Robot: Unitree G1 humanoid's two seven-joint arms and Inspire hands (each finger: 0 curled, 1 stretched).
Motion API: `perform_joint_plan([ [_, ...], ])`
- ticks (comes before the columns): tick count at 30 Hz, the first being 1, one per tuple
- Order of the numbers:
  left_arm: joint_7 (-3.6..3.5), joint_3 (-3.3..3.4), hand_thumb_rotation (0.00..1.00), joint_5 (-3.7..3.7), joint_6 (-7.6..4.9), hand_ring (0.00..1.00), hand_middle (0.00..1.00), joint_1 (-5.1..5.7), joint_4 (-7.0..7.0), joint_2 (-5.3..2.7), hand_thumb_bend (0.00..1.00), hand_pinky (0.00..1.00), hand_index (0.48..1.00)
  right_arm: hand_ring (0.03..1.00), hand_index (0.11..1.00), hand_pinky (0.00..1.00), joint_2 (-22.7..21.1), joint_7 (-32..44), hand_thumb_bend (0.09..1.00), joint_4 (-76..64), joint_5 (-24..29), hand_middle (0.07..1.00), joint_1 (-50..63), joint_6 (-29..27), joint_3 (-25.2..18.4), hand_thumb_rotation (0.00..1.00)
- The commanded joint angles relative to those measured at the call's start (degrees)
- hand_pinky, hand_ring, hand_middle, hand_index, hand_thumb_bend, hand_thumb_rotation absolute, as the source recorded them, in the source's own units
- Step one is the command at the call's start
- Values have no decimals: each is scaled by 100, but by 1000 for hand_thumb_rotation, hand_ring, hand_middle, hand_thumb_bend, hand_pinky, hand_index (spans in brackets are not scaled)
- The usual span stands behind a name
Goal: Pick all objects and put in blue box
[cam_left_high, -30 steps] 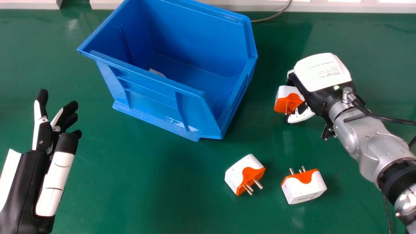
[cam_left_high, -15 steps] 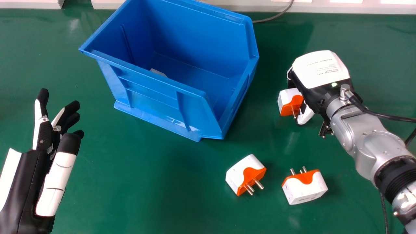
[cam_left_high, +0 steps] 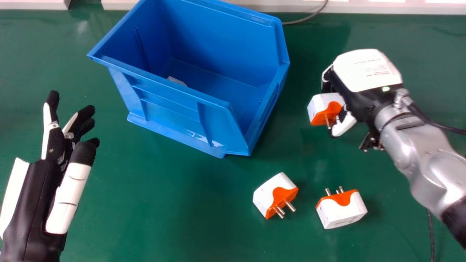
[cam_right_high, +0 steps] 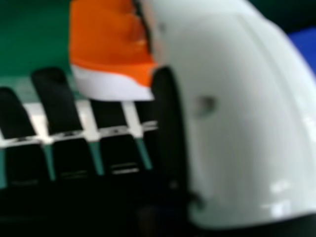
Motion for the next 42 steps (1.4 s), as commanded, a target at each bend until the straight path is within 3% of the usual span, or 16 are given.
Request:
perform_joint_plan([
  [1, 39, 16, 967, 33, -29, 921, 931, -42, 11, 36, 785, 854, 938, 449, 505, 315, -240, 123, 488, -860, 50, 561, 222, 37, -346, 0],
  [10, 51, -2, 965, 51, -77, 923, 933, -231, 206, 47, 774, 856, 939, 433, 559, 303, -134, 291, 483, -2427, 74, 542, 661, 4, -985, 0],
  [15, 71, -44, 965, 98, -101, 923, 933, -307, 280, 21, 772, 856, 939, 422, 560, 306, 200, 266, 486, -2623, 106, 535, 401, -135, -942, 0],
  [22, 115, -135, 953, 142, -2, 932, 938, -345, 255, 0, 742, 856, 939, 348, 557, 199, 736, 227, 494, -2239, 76, 470, -227, -458, -757, 0],
  [24, 192, -145, 946, 278, 104, 934, 940, -312, 165, -16, 748, 857, 939, 340, 558, 191, 861, 192, 495, -2007, 73, 466, -428, -576, -704, 0],
  [27, 381, -177, 948, 626, 409, 935, 941, -217, -107, -66, 786, 857, 938, 333, 560, 184, 1060, 123, 494, -1582, 91, 462, -758, -771, -606, 0],
  [29, 443, -206, 958, 737, 584, 936, 941, -180, -257, -91, 809, 856, 937, 332, 564, 183, 1181, 86, 494, -1333, 82, 465, -943, -856, -549, 0],
  [31, 469, -237, 962, 790, 678, 936, 941, -151, -352, -101, 819, 856, 936, 338, 567, 195, 1312, 46, 494, -1051, 70, 473, -1141, -922, -486, 0],
  [35, 486, -275, 966, 782, 644, 935, 940, -141, -347, -94, 831, 855, 934, 375, 559, 193, 1584, -90, 498, -519, -12, 461, -1495, -981, -338, 0],
  [37, 484, -281, 967, 759, 615, 934, 939, -151, -310, -89, 841, 853, 934, 263, 515, 152, 1700, -193, 510, -283, -79, 467, -1629, -981, -255, 0],
  [42, 470, -307, 968, 706, 608, 934, 937, -123, -341, -105, 849, 854, 936, 248, 518, 158, 2036, -517, 511, 589, -298, 452, -1976, -889, 52, 0],
])
